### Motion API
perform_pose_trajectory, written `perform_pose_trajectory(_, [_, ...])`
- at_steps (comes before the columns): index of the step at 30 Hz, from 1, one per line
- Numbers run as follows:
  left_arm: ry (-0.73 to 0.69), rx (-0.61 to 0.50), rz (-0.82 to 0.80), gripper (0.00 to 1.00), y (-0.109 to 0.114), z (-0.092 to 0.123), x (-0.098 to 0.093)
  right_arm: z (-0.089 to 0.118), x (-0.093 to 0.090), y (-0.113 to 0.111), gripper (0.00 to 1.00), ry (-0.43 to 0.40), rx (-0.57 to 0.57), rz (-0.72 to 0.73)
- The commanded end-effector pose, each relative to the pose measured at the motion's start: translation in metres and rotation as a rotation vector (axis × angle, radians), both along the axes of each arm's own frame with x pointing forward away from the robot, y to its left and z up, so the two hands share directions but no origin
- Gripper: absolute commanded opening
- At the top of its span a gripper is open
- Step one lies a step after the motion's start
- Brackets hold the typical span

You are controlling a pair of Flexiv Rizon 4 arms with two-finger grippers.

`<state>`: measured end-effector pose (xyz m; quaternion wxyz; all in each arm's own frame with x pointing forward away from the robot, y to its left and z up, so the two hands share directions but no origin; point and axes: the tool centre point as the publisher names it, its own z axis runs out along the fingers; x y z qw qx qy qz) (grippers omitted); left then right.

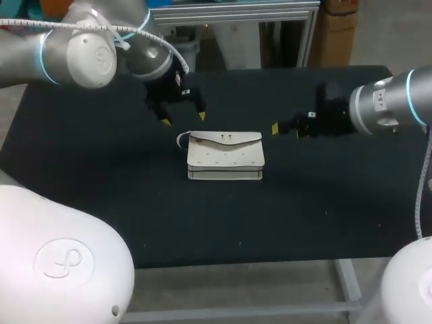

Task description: Pick up the bag, open it, inspect its contents, close it, and place it on the opposite side

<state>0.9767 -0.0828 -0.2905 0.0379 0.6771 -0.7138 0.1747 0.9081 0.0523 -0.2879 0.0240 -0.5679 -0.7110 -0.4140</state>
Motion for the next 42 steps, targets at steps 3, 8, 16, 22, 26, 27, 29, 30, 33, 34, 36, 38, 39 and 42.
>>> perform_pose_trajectory(3, [0.006, 0.001, 0.010, 1.00, 0.001, -0.006, 0.003, 0.017, -0.006, 0.004, 1.00, 0.552, -0.342, 0.213])
perform_pose_trajectory(8, [0.030, 0.007, 0.018, 1.00, 0.002, -0.007, 0.002, 0.008, -0.002, -0.001, 1.00, 0.716, -0.288, 0.263])
perform_pose_trajectory(16, [0.041, 0.032, -0.021, 1.00, 0.000, -0.012, -0.004, 0.001, 0.007, -0.006, 1.00, 0.913, -0.210, 0.320])
perform_pose_trajectory(22, [0.060, 0.032, -0.053, 1.00, -0.002, -0.016, -0.005, -0.003, 0.009, -0.003, 1.00, 0.993, -0.203, 0.392])
perform_pose_trajectory(26, [0.096, 0.014, -0.071, 1.00, -0.003, -0.020, -0.006, -0.008, 0.008, 0.000, 1.00, 1.023, -0.182, 0.426])
perform_pose_trajectory(27, [0.107, 0.003, -0.081, 1.00, -0.003, -0.020, -0.005, -0.010, 0.008, 0.001, 1.00, 1.026, -0.179, 0.429])
perform_pose_trajectory(29, [0.128, -0.011, -0.090, 1.00, -0.002, -0.021, -0.005, -0.013, 0.007, 0.002, 1.00, 1.044, -0.166, 0.442])
perform_pose_trajectory(30, [0.137, -0.023, -0.100, 1.00, -0.001, -0.022, -0.005, -0.016, 0.007, 0.003, 1.00, 1.045, -0.165, 0.442])
perform_pose_trajectory(33, [0.156, -0.045, -0.103, 1.00, -0.001, -0.023, -0.006, -0.020, 0.006, 0.005, 1.00, 1.055, -0.134, 0.460])
perform_pose_trajectory(34, [0.161, -0.059, -0.105, 1.00, -0.001, -0.023, -0.006, -0.022, 0.005, 0.007, 1.00, 1.050, -0.132, 0.462])
perform_pose_trajectory(36, [0.170, -0.079, -0.105, 1.00, -0.002, -0.024, -0.007, -0.024, 0.005, 0.010, 1.00, 1.047, -0.113, 0.483])
perform_pose_trajectory(38, [0.177, -0.103, -0.096, 1.00, -0.004, -0.026, -0.007, -0.027, 0.005, 0.014, 1.00, 1.049, -0.105, 0.496])
perform_pose_trajectory(39, [0.182, -0.111, -0.094, 1.00, -0.005, -0.026, -0.007, -0.029, 0.006, 0.017, 1.00, 1.050, -0.102, 0.499])
perform_pose_trajectory(42, [0.188, -0.121, -0.092, 1.00, -0.007, -0.028, -0.008, -0.031, 0.007, 0.021, 1.00, 1.056, -0.097, 0.507])
